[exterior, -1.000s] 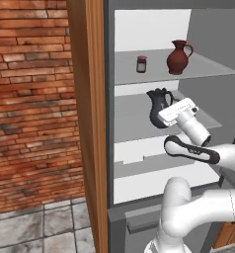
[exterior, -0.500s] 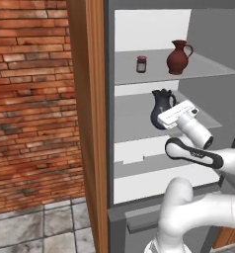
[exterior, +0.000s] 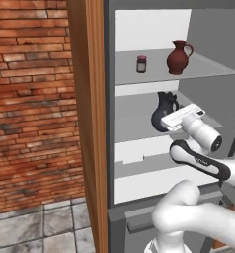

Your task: Move the jug and jam from the second highest shelf to the top shelf to make space. Then, place the pitcher from the counter on the cleared second highest shelf.

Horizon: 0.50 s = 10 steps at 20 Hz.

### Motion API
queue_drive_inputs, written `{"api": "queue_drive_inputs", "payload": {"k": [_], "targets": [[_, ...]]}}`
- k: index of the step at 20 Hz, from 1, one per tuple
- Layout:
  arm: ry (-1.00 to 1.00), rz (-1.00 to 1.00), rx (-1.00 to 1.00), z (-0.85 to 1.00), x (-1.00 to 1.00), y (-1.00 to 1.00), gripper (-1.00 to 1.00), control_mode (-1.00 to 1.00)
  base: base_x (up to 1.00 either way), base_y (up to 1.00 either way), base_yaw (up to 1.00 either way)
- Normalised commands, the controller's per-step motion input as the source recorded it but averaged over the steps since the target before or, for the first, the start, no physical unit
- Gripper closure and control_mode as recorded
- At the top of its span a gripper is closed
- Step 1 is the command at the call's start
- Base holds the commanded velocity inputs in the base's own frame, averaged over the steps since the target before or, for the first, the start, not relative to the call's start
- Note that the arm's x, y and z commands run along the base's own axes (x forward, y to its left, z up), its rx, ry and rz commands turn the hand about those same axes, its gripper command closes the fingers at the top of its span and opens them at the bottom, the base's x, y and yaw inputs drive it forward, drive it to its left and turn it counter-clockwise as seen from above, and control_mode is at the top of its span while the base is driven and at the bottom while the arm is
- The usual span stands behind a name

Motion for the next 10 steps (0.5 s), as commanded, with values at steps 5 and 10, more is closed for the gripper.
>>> {"api": "queue_drive_inputs", "payload": {"k": [5, 10], "targets": [[0.21, -0.14, -0.02, 0.45, -0.15, 0.06, -1.0, -1.0, 0.0, 0.0, 0.0], [0.32, -0.17, -0.04, 0.35, -0.31, 0.03, -1.0, -1.0, 0.0, 0.0, 0.0]]}}
